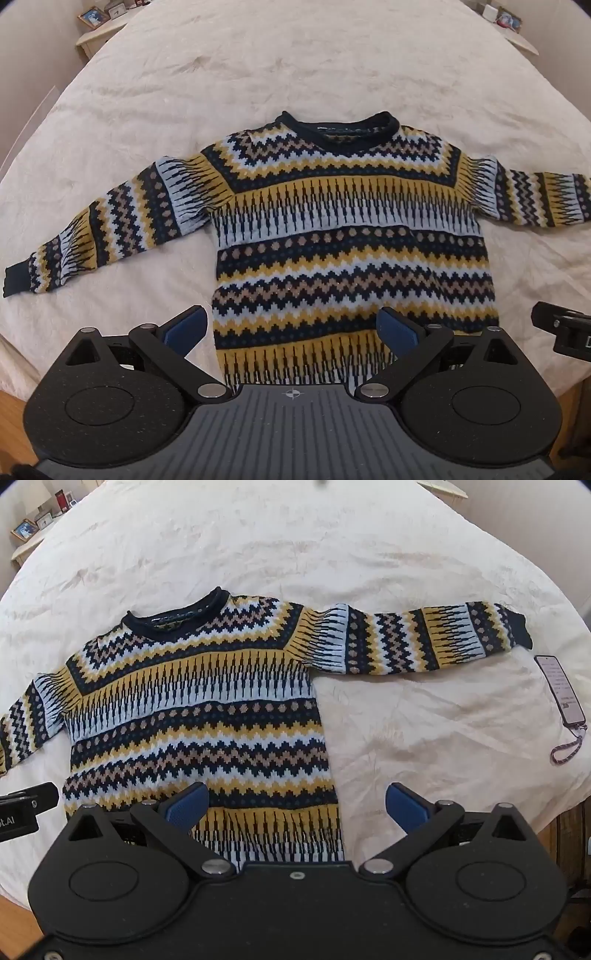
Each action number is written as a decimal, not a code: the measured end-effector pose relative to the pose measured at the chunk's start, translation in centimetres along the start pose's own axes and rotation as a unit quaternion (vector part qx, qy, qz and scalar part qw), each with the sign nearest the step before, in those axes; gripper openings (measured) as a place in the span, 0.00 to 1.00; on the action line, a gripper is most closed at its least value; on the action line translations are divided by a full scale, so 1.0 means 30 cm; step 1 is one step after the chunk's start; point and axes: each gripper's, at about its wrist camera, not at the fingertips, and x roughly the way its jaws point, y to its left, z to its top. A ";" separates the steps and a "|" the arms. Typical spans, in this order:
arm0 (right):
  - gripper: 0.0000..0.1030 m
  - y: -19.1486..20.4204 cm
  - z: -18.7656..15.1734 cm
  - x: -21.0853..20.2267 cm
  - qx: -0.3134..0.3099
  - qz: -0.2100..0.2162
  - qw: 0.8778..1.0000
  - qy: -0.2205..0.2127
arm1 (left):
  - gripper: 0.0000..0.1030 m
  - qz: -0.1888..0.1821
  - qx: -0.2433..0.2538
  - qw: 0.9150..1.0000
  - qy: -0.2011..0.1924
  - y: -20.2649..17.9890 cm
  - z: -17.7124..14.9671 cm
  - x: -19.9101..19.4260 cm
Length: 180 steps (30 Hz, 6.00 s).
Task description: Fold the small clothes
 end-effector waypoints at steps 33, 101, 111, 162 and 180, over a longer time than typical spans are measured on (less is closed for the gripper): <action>0.99 0.035 -0.005 0.026 -0.013 0.011 1.000 0.021 | 0.97 -0.008 -0.005 1.000 0.014 0.012 -0.028 0.019; 0.99 0.032 0.075 -0.117 0.020 0.196 0.957 -0.212 | 0.97 -0.097 -0.059 0.956 -0.272 0.193 0.070 -0.164; 1.00 0.011 0.083 -0.097 0.021 0.250 0.949 -0.191 | 0.96 -0.136 -0.098 0.959 -0.229 0.246 0.071 -0.097; 0.91 -1.067 0.583 0.456 0.041 0.094 0.988 -0.118 | 0.96 -0.149 -0.248 0.954 -0.084 -0.290 0.257 0.143; 0.66 -1.321 0.620 0.680 0.068 0.073 0.994 -0.040 | 0.96 -0.102 -0.239 0.964 -0.059 -0.316 0.248 0.169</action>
